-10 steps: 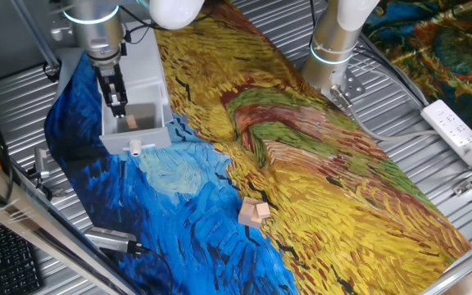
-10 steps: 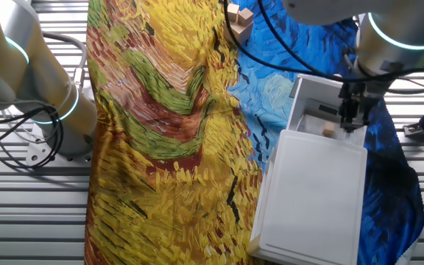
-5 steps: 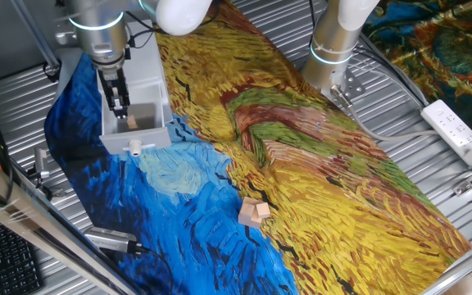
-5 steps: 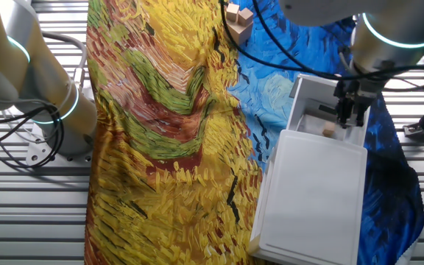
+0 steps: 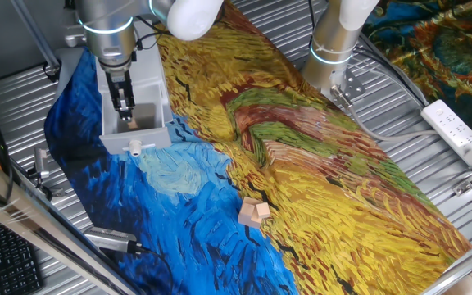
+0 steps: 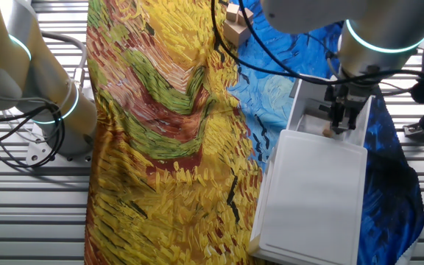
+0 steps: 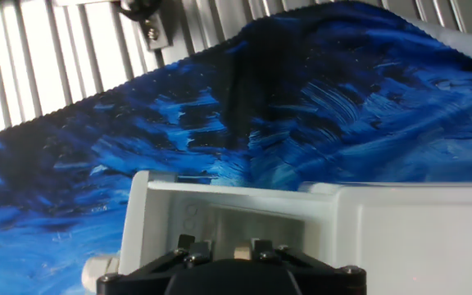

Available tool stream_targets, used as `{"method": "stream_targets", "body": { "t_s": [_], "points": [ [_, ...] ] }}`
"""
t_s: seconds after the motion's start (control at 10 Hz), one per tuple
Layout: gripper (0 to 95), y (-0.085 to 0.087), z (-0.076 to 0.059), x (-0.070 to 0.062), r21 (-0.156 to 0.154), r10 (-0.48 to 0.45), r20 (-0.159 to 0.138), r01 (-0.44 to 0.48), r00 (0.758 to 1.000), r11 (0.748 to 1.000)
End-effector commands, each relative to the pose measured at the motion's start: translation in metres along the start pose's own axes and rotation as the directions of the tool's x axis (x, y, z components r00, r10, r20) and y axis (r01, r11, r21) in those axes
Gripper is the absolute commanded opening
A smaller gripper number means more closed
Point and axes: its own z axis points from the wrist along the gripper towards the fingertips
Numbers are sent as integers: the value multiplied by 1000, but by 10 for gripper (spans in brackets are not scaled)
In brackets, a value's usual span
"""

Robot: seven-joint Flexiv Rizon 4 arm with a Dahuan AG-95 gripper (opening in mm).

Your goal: Take something out of a drawer

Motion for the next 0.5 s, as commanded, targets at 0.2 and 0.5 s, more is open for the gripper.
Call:
{"method": "stream_targets", "body": {
  "t_s": [0.2,0.5],
  "points": [
    [380,0,0,0,-1,2,-3,-2,1000,1000],
    [380,-1,3,-1,2,0,-6,0,1000,1000]
  ]
}}
